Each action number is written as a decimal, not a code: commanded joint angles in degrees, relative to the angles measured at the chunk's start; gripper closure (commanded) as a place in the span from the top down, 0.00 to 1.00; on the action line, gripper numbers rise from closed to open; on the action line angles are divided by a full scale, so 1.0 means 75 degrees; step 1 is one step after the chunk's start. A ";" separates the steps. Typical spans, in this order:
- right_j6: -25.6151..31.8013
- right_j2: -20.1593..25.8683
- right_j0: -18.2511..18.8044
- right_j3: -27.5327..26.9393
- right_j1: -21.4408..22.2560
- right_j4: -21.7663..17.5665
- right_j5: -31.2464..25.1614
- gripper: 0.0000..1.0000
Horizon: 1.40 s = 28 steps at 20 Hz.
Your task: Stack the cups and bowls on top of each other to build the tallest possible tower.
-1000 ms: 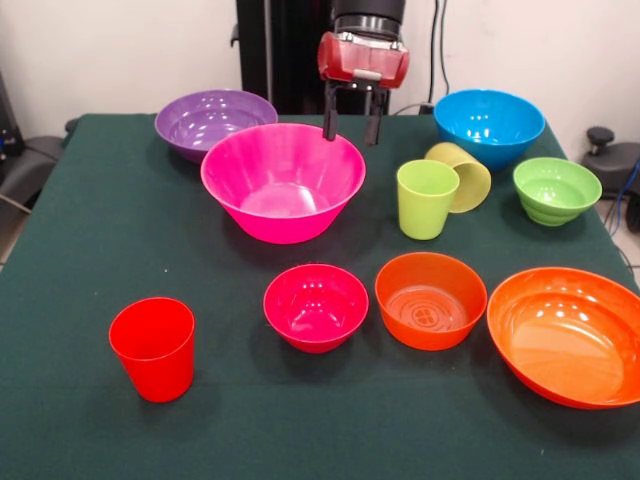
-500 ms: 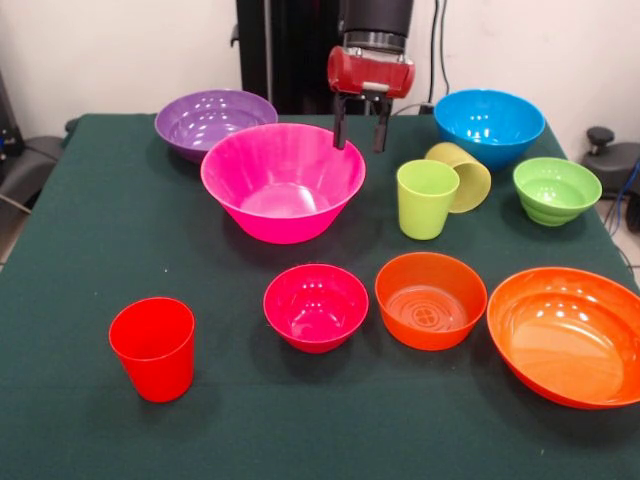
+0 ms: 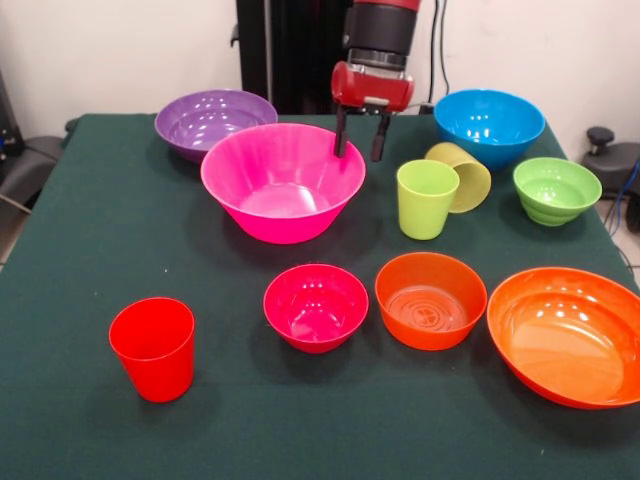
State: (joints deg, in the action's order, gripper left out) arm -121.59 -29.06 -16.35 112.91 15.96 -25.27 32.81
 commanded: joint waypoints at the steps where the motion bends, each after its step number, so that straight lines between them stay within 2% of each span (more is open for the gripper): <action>1: -0.0360 0.0152 -0.0326 -0.0712 -0.0853 0.1106 0.0484 1.00; 6: -0.0415 0.0041 -0.0420 -0.0705 -0.0993 0.1415 0.0552 1.00; 9: -0.0520 -0.0120 -0.0612 -0.0611 -0.1106 0.1887 0.0538 1.00; 20: -0.0752 0.0152 -0.0377 -0.0638 -0.1174 0.2083 0.0979 1.00; 21: -0.0854 0.0158 -0.0357 -0.0564 -0.1223 0.2279 0.1081 0.00; 25: -0.0736 0.0211 -0.0304 -0.0691 -0.1115 0.1984 0.1090 0.00; 28: -0.0774 0.0275 -0.0282 -0.0709 -0.1081 0.2000 0.1055 0.00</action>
State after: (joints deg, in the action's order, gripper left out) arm -121.57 -33.06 -19.54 112.87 8.25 -13.22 39.37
